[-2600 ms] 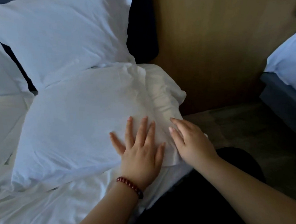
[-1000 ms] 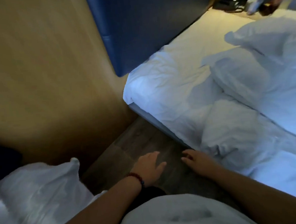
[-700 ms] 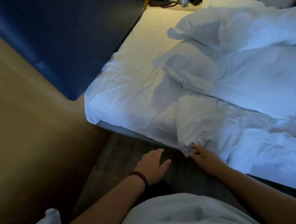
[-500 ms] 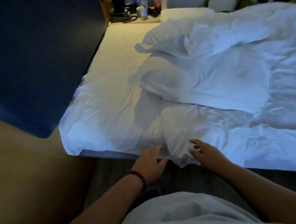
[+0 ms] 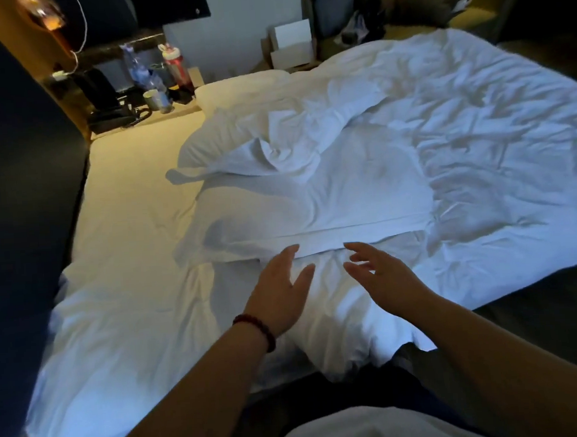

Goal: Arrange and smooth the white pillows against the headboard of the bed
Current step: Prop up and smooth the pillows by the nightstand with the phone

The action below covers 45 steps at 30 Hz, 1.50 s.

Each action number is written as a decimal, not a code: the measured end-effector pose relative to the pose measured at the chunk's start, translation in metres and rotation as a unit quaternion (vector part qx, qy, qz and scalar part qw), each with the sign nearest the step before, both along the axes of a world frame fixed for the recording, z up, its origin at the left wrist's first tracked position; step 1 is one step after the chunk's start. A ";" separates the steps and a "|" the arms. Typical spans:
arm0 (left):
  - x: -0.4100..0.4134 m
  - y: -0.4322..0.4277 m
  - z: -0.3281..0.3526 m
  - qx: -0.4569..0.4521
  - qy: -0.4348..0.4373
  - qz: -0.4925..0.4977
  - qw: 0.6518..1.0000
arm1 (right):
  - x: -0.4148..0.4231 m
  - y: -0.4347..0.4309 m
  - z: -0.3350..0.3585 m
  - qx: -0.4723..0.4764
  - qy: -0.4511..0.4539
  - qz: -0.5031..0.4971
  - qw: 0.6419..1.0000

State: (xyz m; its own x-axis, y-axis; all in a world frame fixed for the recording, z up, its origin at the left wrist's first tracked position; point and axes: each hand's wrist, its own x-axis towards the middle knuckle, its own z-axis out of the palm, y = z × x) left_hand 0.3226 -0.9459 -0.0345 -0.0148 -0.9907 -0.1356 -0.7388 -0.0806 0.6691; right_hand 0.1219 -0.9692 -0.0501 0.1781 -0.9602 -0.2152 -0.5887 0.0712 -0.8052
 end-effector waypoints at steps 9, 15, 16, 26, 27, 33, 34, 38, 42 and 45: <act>-0.027 -0.110 0.043 -0.086 0.035 0.057 0.994 | 0.001 -0.133 0.040 -0.066 -0.075 -0.004 0.995; -0.037 -0.182 0.062 -0.121 0.033 0.101 0.987 | 0.000 -0.230 0.053 -0.054 -0.095 0.026 0.994; -0.039 -0.192 0.063 -0.119 0.024 0.108 0.987 | 0.002 -0.244 0.053 -0.051 -0.098 0.032 0.993; -0.014 -0.272 0.066 -0.105 -0.056 0.120 0.986 | 0.031 -0.343 0.041 -0.023 -0.135 -0.019 0.990; -0.007 -0.282 0.068 -0.109 -0.068 0.117 0.985 | 0.034 -0.351 0.039 -0.023 -0.138 -0.036 0.990; 0.040 -0.358 0.073 -0.131 -0.115 0.053 0.983 | 0.061 -0.401 0.030 -0.002 -0.150 -0.168 0.974; 0.047 -0.375 0.071 -0.122 -0.122 0.043 0.984 | 0.065 -0.412 0.029 0.003 -0.140 -0.191 0.972; 0.073 -0.444 0.058 -0.085 -0.152 0.014 0.985 | 0.073 -0.457 0.020 0.054 -0.069 -0.286 0.954; 0.092 -0.517 0.043 -0.024 -0.160 -0.007 0.987 | 0.077 -0.490 0.004 0.109 -0.045 -0.340 0.933; 0.097 -0.564 0.031 0.039 -0.154 -0.012 0.987 | 0.079 -0.497 -0.010 0.116 -0.020 -0.333 0.936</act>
